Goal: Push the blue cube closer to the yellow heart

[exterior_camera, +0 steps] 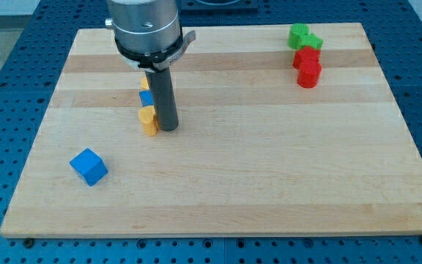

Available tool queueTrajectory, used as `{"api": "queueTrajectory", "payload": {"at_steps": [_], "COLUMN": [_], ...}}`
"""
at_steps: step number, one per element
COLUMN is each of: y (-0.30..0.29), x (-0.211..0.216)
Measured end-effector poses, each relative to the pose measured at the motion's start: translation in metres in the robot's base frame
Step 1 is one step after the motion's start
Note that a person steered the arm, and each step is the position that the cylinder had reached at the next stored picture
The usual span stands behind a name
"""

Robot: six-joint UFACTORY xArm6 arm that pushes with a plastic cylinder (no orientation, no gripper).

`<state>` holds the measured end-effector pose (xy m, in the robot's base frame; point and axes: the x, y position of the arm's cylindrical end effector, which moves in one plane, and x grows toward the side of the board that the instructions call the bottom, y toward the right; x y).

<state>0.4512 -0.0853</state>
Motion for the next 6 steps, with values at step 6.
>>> {"api": "queueTrajectory", "payload": {"at_steps": [6], "y": [-0.080], "x": [0.089]}}
